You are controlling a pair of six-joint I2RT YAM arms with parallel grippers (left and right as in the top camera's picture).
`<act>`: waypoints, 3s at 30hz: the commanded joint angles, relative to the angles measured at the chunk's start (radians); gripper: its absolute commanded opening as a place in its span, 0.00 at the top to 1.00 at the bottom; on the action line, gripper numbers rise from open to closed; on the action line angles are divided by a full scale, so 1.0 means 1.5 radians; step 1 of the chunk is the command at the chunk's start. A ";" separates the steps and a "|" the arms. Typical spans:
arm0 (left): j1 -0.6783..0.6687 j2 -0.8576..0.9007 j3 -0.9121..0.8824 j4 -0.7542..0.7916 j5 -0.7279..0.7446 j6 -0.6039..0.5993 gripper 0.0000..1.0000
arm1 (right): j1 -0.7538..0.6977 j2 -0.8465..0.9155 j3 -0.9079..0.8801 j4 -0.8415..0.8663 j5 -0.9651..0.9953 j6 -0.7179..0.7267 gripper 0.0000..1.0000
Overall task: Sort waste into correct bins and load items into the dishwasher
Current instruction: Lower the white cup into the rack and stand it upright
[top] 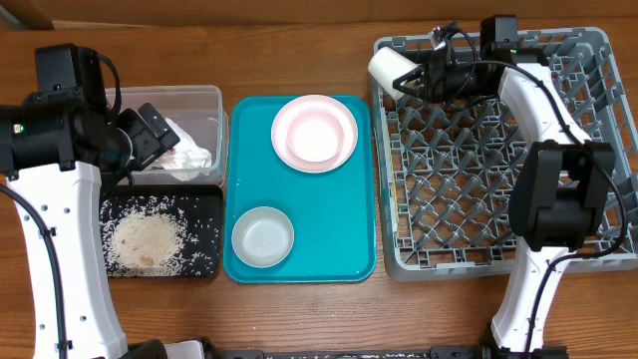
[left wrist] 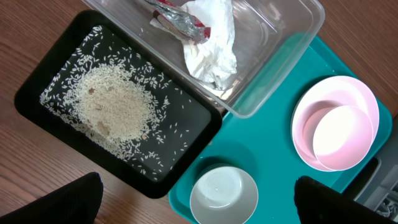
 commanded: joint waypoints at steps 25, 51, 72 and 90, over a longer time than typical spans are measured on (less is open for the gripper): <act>0.003 0.003 0.010 0.002 -0.006 -0.002 0.00 | -0.005 0.008 -0.005 0.037 -0.037 -0.060 0.96; 0.003 0.003 0.010 0.002 -0.006 -0.002 0.00 | 0.009 0.021 -0.005 -0.019 0.059 -0.107 0.96; 0.003 0.003 0.010 0.002 -0.007 -0.002 0.00 | -0.012 0.021 -0.005 -0.005 -0.069 -0.126 0.96; 0.003 0.003 0.010 0.002 -0.007 -0.002 0.00 | 0.005 0.024 -0.007 0.048 -0.025 -0.122 0.96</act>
